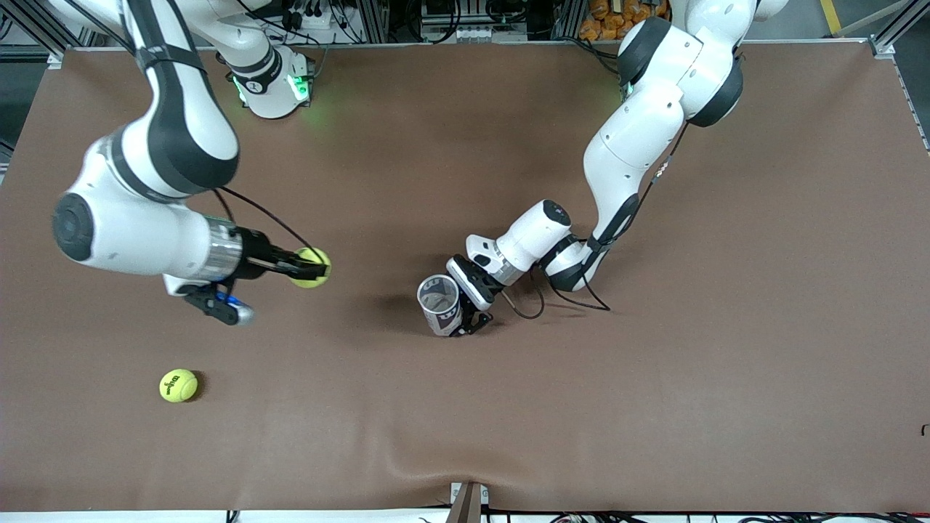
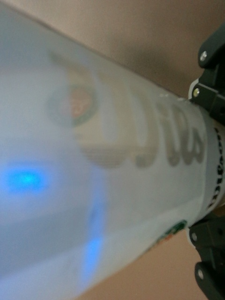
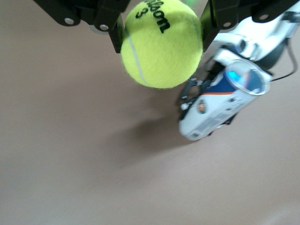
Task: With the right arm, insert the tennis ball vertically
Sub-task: 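Lift the ball over the can opening and release it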
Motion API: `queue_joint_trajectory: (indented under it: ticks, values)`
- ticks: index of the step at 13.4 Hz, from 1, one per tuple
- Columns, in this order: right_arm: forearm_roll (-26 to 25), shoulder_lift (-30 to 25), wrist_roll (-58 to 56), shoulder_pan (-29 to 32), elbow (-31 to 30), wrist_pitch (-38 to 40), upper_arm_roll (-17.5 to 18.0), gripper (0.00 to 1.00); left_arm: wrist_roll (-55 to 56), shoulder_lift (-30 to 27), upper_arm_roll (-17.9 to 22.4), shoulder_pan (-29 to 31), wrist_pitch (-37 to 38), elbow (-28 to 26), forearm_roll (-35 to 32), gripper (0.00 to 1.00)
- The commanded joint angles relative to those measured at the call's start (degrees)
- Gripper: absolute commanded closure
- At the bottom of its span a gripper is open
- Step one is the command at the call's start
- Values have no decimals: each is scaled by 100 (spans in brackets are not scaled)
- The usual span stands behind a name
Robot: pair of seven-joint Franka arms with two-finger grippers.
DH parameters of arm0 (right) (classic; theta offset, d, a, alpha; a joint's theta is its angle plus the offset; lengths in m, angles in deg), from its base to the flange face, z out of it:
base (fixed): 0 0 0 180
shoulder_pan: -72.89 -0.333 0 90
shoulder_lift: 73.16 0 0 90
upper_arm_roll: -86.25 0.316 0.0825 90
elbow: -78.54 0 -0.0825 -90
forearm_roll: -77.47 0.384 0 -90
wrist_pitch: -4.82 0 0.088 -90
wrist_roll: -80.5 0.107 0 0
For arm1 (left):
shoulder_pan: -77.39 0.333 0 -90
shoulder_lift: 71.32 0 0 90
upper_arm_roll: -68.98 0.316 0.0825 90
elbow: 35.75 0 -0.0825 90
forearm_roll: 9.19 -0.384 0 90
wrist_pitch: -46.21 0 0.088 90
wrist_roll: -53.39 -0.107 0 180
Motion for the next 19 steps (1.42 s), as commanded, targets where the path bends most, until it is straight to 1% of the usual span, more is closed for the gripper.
queue_joint_trajectory:
  ticks: [1,5,6,8,9,12,14,16,17,18,19]
  values:
    - [221,588,939,-474,830,-114,-55,73,11,130,89,-108,-68,63,-84,22]
    - [221,1001,2162,-1379,910,-1632,-54,73,11,130,133,-126,-68,63,-93,22]
    - [212,1151,2356,-1572,980,-1888,-63,73,20,130,133,-152,-68,63,-84,22]
    - [186,1415,2524,-1688,1155,-2057,-72,73,20,130,133,-152,-68,72,-75,22]
    - [160,1451,2516,-1680,1165,-2075,-72,73,20,130,133,-152,-68,63,-75,22]
    - [89,1433,2490,-1618,1147,-2023,-89,72,20,138,133,-152,-59,72,-75,22]
    - [-121,1425,2489,-1557,1130,-1962,-98,71,20,147,142,-152,-68,72,-75,22]
    - [-157,1416,2498,-1530,1130,-1856,-98,70,20,147,141,-152,-68,72,-75,22]
    - [-166,1416,2498,-1522,1130,-1830,-98,63,20,147,142,-152,-68,72,-75,22]
    - [-166,1416,2498,-1530,1130,-1803,-98,20,20,147,142,-152,-68,72,-75,22]
    - [-166,1398,2507,-1530,1130,-1794,-107,0,20,147,142,-152,-68,72,-75,22]
